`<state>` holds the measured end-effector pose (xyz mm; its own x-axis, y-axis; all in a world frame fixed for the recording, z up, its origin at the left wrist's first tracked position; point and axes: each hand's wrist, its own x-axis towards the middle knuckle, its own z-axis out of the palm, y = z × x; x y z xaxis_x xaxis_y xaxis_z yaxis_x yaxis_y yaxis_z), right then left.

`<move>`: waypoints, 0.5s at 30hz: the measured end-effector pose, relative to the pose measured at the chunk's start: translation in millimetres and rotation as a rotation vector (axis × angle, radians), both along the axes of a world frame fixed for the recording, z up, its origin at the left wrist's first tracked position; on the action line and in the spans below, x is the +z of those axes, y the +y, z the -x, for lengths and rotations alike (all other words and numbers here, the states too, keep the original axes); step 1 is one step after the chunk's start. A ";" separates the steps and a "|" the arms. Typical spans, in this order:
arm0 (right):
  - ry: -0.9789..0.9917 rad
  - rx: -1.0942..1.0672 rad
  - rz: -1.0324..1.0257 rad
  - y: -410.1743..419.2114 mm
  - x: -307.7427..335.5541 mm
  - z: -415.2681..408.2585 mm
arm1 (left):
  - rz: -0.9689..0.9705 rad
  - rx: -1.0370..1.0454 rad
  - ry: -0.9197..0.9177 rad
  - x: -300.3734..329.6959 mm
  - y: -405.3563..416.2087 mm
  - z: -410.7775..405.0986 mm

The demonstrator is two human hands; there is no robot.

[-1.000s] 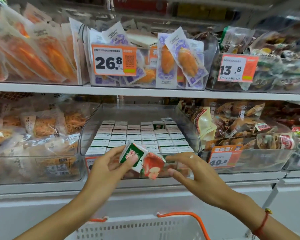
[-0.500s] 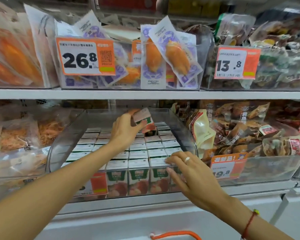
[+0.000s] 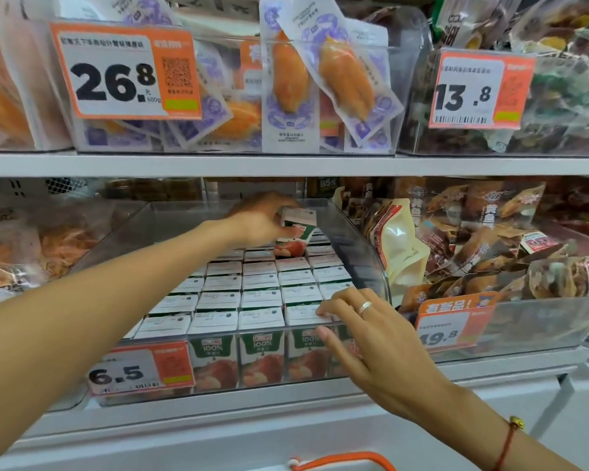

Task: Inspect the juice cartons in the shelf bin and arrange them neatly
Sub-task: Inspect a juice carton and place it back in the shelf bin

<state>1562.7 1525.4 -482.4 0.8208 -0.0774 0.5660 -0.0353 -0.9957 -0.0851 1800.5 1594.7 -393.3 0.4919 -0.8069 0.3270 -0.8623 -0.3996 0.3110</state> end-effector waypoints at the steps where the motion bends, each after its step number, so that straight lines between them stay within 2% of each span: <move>1: -0.002 0.001 0.001 -0.1 -0.6 0.2 | 0.002 0.009 0.025 0.3 -1.6 -0.2; 3: -0.013 -0.001 0.010 -0.2 -1.9 0.8 | -0.013 0.030 0.048 -0.5 -2.7 -1.5; 7: -0.049 0.002 0.023 0.0 -6.6 1.7 | -0.191 0.026 0.083 -14.3 0.3 -4.8; 10: -0.049 0.006 0.032 0.5 -7.9 2.7 | -0.185 0.007 0.168 -30.7 3.6 -5.4; 15: -0.038 -0.010 0.044 -0.9 -9.1 2.8 | -0.193 0.001 0.191 -44.1 4.9 -5.6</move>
